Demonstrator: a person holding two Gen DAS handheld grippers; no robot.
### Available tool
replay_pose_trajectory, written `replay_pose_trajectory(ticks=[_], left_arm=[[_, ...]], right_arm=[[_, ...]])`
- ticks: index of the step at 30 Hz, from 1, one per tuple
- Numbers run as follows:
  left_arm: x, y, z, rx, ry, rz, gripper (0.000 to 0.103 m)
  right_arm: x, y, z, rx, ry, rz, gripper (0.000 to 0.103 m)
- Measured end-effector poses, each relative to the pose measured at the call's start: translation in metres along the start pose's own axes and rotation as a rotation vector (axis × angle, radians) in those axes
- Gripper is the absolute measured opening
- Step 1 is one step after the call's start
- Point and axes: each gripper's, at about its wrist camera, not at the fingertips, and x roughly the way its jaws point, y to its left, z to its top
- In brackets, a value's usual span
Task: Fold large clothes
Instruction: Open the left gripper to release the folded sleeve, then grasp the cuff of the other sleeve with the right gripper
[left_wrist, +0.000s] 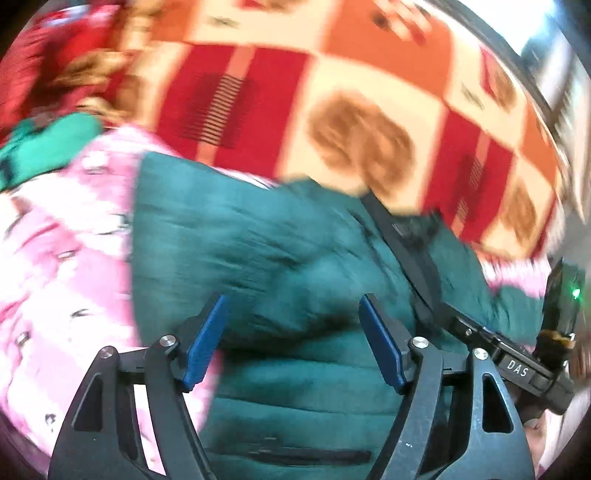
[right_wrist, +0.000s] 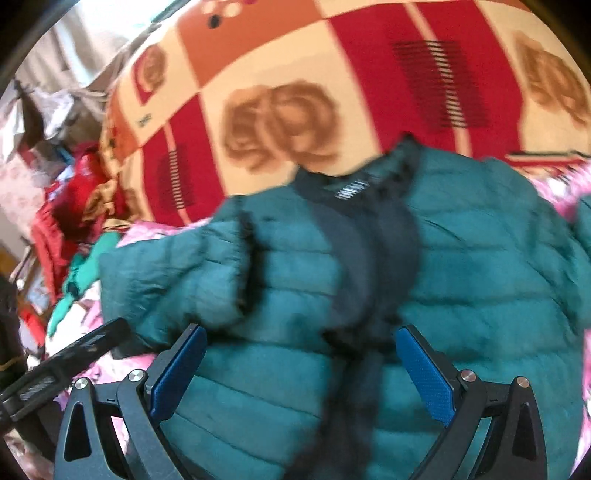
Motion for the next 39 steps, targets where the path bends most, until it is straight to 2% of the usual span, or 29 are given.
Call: replay_pose_trajectory(ticks=[5, 7, 10, 12, 14, 18, 20, 29, 33, 39], left_arm=[[-0.021, 0.044, 0.006, -0.133, -0.153, 0.106, 0.074], [-0.019, 0.056, 0.008, -0.163, -0.178, 0.137, 0.074], [-0.006, 0.073, 0.012, -0.195, -0.168, 0.170, 0.074], [0.005, 0.083, 0.014, -0.218, -0.128, 0.171, 0.074], [0.010, 0.086, 0.015, -0.234, -0.119, 0.173, 0.074], [0.010, 0.087, 0.015, -0.242, -0.133, 0.179, 0.074], [0.010, 0.086, 0.015, -0.242, -0.141, 0.183, 0.074], [0.012, 0.091, 0.013, -0.276, -0.141, 0.179, 0.074], [0.017, 0.090, 0.013, -0.274, -0.126, 0.181, 0.074], [0.023, 0.087, 0.011, -0.267, -0.107, 0.182, 0.074]], right_arm=[[0.042, 0.032, 0.019, -0.068, 0.035, 0.060, 0.102], [0.061, 0.038, 0.023, -0.086, 0.049, 0.068, 0.096], [0.094, 0.041, 0.029, -0.075, 0.091, 0.052, 0.080], [0.113, 0.045, 0.030, -0.063, 0.112, 0.087, 0.072], [0.121, 0.046, 0.029, -0.067, 0.103, 0.117, 0.049], [0.125, 0.049, 0.024, -0.106, 0.074, 0.145, 0.029], [0.118, 0.049, 0.023, -0.130, 0.055, 0.134, 0.014], [0.061, 0.040, 0.035, -0.137, -0.097, 0.086, 0.011], [0.032, 0.022, 0.041, -0.124, -0.158, 0.022, 0.011], [0.004, -0.012, 0.047, -0.071, -0.199, -0.046, 0.011]])
